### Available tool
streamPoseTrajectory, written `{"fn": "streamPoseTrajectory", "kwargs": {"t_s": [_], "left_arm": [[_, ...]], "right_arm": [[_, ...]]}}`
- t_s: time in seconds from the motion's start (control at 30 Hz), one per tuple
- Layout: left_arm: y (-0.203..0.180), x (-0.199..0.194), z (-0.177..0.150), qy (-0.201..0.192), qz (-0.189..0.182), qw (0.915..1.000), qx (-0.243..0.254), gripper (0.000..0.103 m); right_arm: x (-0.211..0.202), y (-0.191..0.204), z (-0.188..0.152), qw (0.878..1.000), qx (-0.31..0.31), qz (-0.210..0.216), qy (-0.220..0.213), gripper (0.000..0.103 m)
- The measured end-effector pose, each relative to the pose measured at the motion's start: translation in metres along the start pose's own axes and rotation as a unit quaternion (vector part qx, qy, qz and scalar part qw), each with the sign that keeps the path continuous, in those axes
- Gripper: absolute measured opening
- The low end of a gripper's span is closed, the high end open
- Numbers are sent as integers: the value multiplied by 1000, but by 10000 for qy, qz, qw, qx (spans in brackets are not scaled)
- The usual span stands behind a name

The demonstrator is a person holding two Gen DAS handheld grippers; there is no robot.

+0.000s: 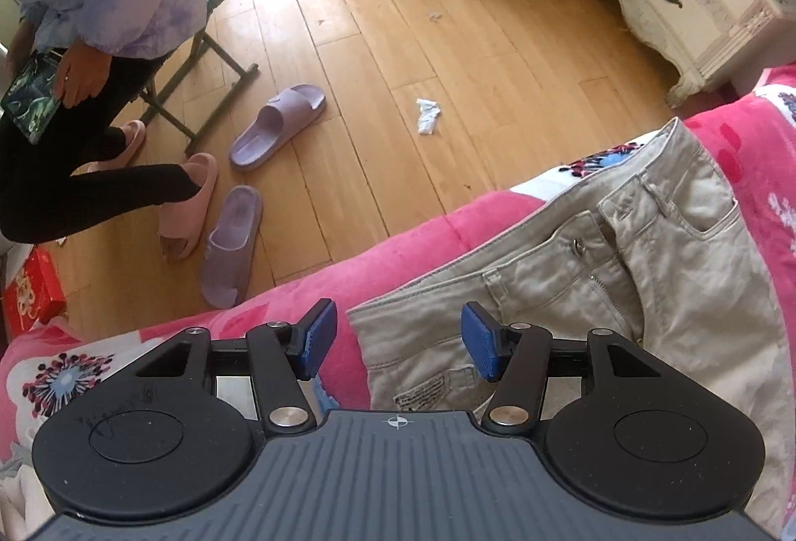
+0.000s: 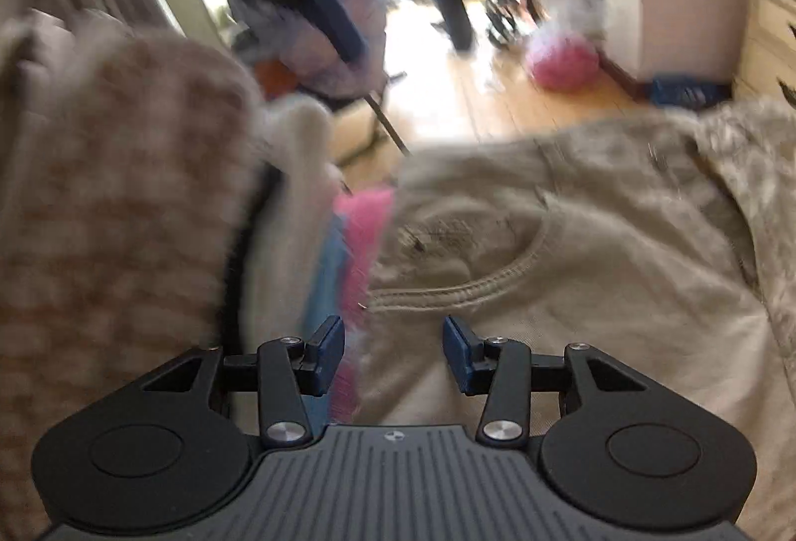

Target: Fold clothes

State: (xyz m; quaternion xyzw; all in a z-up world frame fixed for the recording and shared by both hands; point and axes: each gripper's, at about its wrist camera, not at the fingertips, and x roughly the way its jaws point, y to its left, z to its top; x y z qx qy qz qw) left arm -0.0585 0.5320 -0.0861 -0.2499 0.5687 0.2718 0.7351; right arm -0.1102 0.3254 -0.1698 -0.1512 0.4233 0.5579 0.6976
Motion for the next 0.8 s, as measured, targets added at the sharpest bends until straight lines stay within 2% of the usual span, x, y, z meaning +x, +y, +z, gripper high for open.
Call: {"fn": "streamPoseTrajectory", "kwargs": {"t_s": [0.17, 0.3, 0.4, 0.47, 0.5, 0.57, 0.63, 0.7, 0.8], "left_arm": [[2, 5, 0, 60, -95, 9999, -58, 55], [1, 6, 0, 104, -177, 9997, -98, 55], [-3, 5, 0, 21, -195, 9998, -58, 55], [-5, 4, -2, -87, -190, 9997, -86, 55], [-6, 4, -3, -103, -213, 9997, -99, 55], [-7, 5, -6, -57, -251, 9996, -100, 55], [-8, 5, -10, -22, -268, 9996, -72, 56], [-8, 1, -13, -55, -269, 9996, -56, 55], [-9, -7, -21, -124, -387, 9992, -48, 56]], "right_arm": [[5, 2, -1, 9996, -193, 33, 207, 50], [-4, -4, -4, 9982, -287, 340, 407, 50], [0, -2, -13, 9977, -486, 217, 422, 49], [3, 0, -18, 9988, -378, -30, 310, 37], [1, -2, -18, 9995, -185, -71, 264, 33], [-6, -16, -20, 9986, 511, -7, 160, 12], [-17, -40, -24, 9887, 1481, 233, -2, 8], [-28, -63, -33, 9703, 2345, 548, -210, 8], [-32, -74, -38, 9572, 2790, 697, -318, 8]]}}
